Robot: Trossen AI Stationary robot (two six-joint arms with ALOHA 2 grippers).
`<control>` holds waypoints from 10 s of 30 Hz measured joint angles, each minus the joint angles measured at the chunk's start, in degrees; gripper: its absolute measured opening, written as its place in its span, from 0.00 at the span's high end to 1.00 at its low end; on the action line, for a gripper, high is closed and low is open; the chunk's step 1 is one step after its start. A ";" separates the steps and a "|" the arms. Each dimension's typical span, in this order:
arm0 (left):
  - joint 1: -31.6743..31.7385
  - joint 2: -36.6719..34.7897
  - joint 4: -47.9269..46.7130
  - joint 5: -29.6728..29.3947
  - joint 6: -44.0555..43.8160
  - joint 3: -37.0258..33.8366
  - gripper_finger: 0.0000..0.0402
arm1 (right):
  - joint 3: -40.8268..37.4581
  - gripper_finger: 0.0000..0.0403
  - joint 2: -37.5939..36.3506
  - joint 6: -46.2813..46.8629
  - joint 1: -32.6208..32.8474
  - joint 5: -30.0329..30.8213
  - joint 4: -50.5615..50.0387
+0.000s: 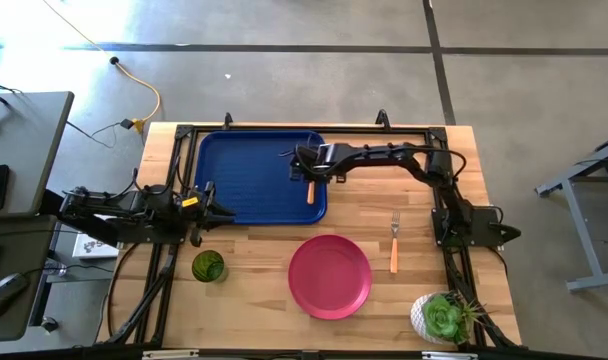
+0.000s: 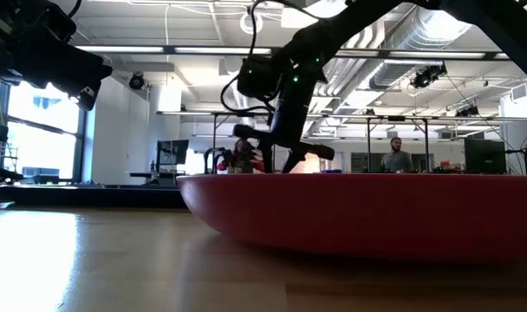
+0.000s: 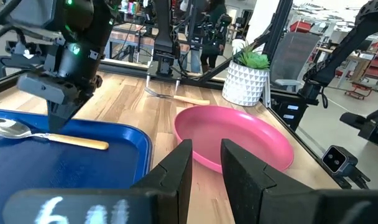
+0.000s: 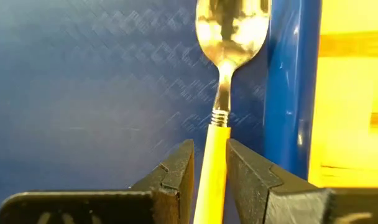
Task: Pick and place plate/cup/fork/spoon on tray
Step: Put the brown spoon on the blue serving tray, then adjust the blue tray
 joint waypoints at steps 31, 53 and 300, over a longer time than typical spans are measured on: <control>0.00 0.00 -0.01 -0.02 -0.02 0.00 0.81 | 0.04 0.79 -6.88 -15.45 -6.86 -2.91 -7.45; 0.00 -0.01 0.92 -7.32 -0.04 0.00 0.81 | 0.04 0.63 -3.61 -17.96 -8.46 -4.45 -7.73; -0.01 0.00 1.67 -17.46 -2.99 0.02 0.81 | -37.79 1.00 -23.68 -16.38 -13.64 -8.98 11.85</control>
